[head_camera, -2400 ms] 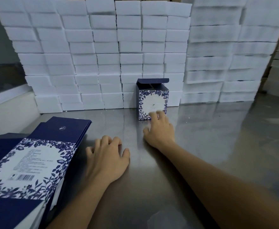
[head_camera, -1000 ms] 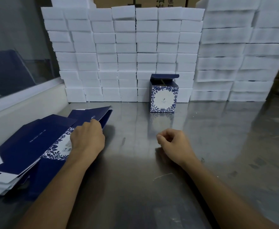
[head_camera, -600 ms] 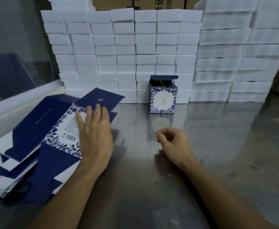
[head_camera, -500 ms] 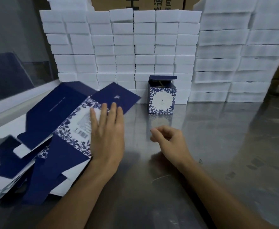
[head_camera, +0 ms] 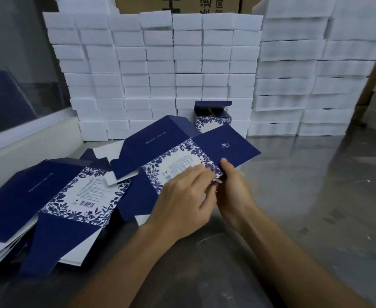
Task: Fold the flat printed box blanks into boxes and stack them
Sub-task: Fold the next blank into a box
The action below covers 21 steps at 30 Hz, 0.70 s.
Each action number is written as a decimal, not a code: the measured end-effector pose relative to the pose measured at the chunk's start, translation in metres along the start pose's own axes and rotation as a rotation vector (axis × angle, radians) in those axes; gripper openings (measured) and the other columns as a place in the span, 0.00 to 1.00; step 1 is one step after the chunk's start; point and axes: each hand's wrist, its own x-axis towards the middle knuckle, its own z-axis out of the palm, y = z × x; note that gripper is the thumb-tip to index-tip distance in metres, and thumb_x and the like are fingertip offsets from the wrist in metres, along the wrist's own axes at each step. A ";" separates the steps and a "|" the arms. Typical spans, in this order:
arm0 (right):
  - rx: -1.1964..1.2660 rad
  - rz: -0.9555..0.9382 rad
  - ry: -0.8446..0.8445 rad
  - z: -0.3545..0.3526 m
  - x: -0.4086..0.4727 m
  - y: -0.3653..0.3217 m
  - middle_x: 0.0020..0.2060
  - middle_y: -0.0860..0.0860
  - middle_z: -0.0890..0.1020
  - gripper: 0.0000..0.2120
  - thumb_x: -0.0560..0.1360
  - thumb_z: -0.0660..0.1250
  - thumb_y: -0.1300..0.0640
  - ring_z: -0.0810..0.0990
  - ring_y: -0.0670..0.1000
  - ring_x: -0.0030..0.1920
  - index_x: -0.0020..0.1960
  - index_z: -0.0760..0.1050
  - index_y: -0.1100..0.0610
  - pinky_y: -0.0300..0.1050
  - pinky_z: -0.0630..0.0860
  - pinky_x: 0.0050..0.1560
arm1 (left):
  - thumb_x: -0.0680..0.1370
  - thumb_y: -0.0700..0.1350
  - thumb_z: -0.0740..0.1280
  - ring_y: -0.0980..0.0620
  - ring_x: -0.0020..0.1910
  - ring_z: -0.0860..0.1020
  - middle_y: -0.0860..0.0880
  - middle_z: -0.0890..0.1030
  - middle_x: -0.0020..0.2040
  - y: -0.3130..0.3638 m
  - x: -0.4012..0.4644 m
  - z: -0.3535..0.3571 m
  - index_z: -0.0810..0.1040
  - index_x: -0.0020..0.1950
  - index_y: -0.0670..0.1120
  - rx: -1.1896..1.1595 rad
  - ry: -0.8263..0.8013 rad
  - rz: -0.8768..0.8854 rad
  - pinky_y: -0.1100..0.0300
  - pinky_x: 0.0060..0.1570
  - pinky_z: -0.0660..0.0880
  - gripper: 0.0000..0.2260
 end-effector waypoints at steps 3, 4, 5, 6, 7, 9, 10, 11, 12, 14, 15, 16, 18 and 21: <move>-0.069 -0.065 0.154 -0.014 0.011 -0.006 0.41 0.51 0.88 0.12 0.83 0.62 0.51 0.86 0.48 0.38 0.51 0.79 0.57 0.41 0.80 0.33 | 0.79 0.46 0.61 0.49 0.47 0.80 0.47 0.83 0.47 -0.012 0.002 -0.007 0.81 0.53 0.42 0.023 0.025 -0.068 0.49 0.52 0.76 0.12; -0.078 -0.076 0.198 -0.019 0.013 -0.008 0.40 0.50 0.88 0.11 0.83 0.63 0.50 0.86 0.48 0.37 0.50 0.79 0.56 0.41 0.80 0.33 | 0.79 0.46 0.61 0.49 0.46 0.80 0.48 0.83 0.47 -0.019 0.003 -0.010 0.81 0.52 0.42 0.047 0.047 -0.103 0.49 0.53 0.74 0.12; -0.084 -0.088 0.235 -0.025 0.016 -0.010 0.38 0.49 0.87 0.11 0.82 0.63 0.50 0.85 0.48 0.36 0.48 0.79 0.56 0.42 0.80 0.33 | 0.78 0.45 0.62 0.49 0.46 0.79 0.49 0.83 0.47 -0.026 0.003 -0.013 0.81 0.51 0.43 0.069 0.078 -0.144 0.49 0.54 0.72 0.10; -0.088 -0.095 0.268 -0.030 0.018 -0.012 0.36 0.49 0.87 0.12 0.82 0.64 0.50 0.85 0.50 0.36 0.46 0.78 0.56 0.45 0.82 0.36 | 0.76 0.44 0.63 0.49 0.46 0.79 0.50 0.82 0.47 -0.035 0.002 -0.017 0.81 0.49 0.44 0.083 0.113 -0.191 0.49 0.54 0.71 0.08; -0.088 -0.092 0.292 -0.035 0.019 -0.014 0.35 0.50 0.86 0.12 0.82 0.64 0.49 0.85 0.52 0.37 0.45 0.78 0.56 0.50 0.83 0.41 | 0.74 0.43 0.64 0.48 0.47 0.79 0.49 0.82 0.47 -0.043 0.000 -0.021 0.81 0.49 0.44 0.083 0.143 -0.249 0.48 0.54 0.71 0.08; -0.077 -0.065 0.303 -0.040 0.019 -0.017 0.35 0.52 0.86 0.12 0.81 0.65 0.50 0.85 0.56 0.38 0.45 0.77 0.58 0.58 0.83 0.47 | 0.70 0.41 0.63 0.47 0.51 0.78 0.48 0.81 0.52 -0.058 -0.002 -0.026 0.81 0.52 0.42 -0.009 0.160 -0.393 0.49 0.56 0.72 0.14; -0.073 -0.050 0.290 -0.041 0.019 -0.018 0.36 0.52 0.86 0.12 0.81 0.65 0.50 0.85 0.56 0.38 0.46 0.77 0.58 0.60 0.82 0.48 | 0.68 0.40 0.62 0.49 0.54 0.76 0.48 0.79 0.56 -0.063 -0.003 -0.028 0.80 0.55 0.42 -0.080 0.154 -0.469 0.52 0.57 0.71 0.17; -0.073 -0.039 0.276 -0.042 0.019 -0.017 0.36 0.53 0.87 0.12 0.81 0.65 0.51 0.86 0.57 0.39 0.46 0.77 0.59 0.62 0.82 0.50 | 0.68 0.39 0.61 0.51 0.56 0.74 0.49 0.77 0.59 -0.066 -0.004 -0.029 0.80 0.57 0.43 -0.134 0.139 -0.537 0.56 0.58 0.69 0.19; -0.076 -0.031 0.269 -0.043 0.020 -0.016 0.37 0.54 0.87 0.12 0.81 0.65 0.52 0.86 0.58 0.41 0.47 0.77 0.60 0.63 0.82 0.52 | 0.69 0.37 0.62 0.52 0.58 0.73 0.50 0.75 0.61 -0.069 -0.005 -0.028 0.79 0.59 0.45 -0.159 0.114 -0.588 0.59 0.57 0.67 0.20; -0.077 -0.028 0.272 -0.045 0.021 -0.016 0.37 0.54 0.87 0.12 0.82 0.65 0.52 0.86 0.59 0.42 0.46 0.78 0.60 0.65 0.81 0.54 | 0.70 0.31 0.62 0.51 0.60 0.73 0.50 0.73 0.64 -0.073 -0.006 -0.024 0.77 0.62 0.51 -0.197 0.052 -0.673 0.59 0.55 0.69 0.24; -0.071 -0.032 0.277 -0.046 0.022 -0.016 0.37 0.54 0.87 0.12 0.82 0.65 0.53 0.86 0.59 0.42 0.46 0.78 0.60 0.66 0.81 0.54 | 0.70 0.29 0.60 0.51 0.59 0.75 0.51 0.74 0.63 -0.074 -0.005 -0.024 0.77 0.61 0.54 -0.255 0.023 -0.731 0.58 0.52 0.72 0.27; -0.062 -0.033 0.286 -0.047 0.023 -0.017 0.38 0.54 0.87 0.12 0.82 0.65 0.52 0.87 0.59 0.44 0.45 0.79 0.60 0.66 0.81 0.54 | 0.71 0.28 0.60 0.51 0.58 0.76 0.52 0.76 0.60 -0.076 -0.005 -0.024 0.76 0.59 0.59 -0.334 -0.007 -0.787 0.58 0.47 0.76 0.29; -0.050 -0.036 0.299 -0.048 0.023 -0.018 0.41 0.56 0.87 0.13 0.82 0.65 0.51 0.86 0.60 0.47 0.46 0.79 0.60 0.66 0.81 0.55 | 0.72 0.26 0.60 0.52 0.59 0.77 0.56 0.77 0.56 -0.081 -0.005 -0.027 0.75 0.56 0.62 -0.456 -0.072 -0.851 0.59 0.40 0.79 0.31; -0.009 -0.063 0.307 -0.046 0.022 -0.018 0.52 0.60 0.86 0.15 0.82 0.65 0.49 0.85 0.63 0.52 0.58 0.77 0.61 0.67 0.80 0.56 | 0.71 0.22 0.60 0.54 0.62 0.76 0.54 0.78 0.59 -0.089 -0.003 -0.033 0.76 0.61 0.56 -0.554 -0.178 -0.863 0.65 0.45 0.78 0.32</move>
